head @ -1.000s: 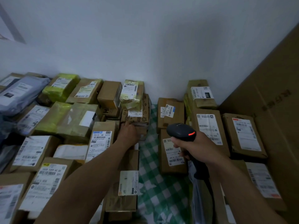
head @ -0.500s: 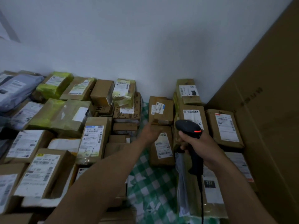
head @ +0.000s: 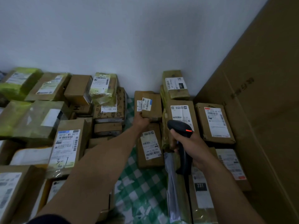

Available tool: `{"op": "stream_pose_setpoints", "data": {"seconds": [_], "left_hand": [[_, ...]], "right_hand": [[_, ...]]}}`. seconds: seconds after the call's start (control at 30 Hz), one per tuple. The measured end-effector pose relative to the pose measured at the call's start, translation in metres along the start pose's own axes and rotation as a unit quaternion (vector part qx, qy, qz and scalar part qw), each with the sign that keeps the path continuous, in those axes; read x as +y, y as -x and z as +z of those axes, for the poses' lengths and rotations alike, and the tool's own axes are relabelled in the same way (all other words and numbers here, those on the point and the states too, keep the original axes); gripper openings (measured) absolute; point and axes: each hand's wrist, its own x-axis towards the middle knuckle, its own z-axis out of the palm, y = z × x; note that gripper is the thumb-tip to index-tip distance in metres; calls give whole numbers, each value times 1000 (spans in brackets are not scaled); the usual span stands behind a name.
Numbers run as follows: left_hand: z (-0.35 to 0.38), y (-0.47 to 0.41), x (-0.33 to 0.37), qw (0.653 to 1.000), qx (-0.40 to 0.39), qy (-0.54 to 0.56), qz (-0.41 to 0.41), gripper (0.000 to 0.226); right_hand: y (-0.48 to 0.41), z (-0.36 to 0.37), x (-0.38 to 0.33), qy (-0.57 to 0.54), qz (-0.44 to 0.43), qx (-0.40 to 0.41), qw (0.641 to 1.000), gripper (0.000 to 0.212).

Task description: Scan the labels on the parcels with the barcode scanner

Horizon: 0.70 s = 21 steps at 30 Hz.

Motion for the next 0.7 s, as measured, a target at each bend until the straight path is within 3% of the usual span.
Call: {"op": "stream_pose_setpoints", "data": {"seconds": [0.13,0.37,0.5,0.7], "left_hand": [[6,-8,2,995,31,94,-22,58],[-10,7,13,985,104,136,-21,52],[-26,63,7,972,108,210,13,55],[-60,182,-16,965,92,232,79,57]], "right_hand": [[-4,-2,1,-18,15,-4,1000,21],[-5,-4,0,-12,23,1,1000,23],[-1,-3,-2,-15,33,3,999,29],[20,1,-13,-35,31,3,999,40]]}}
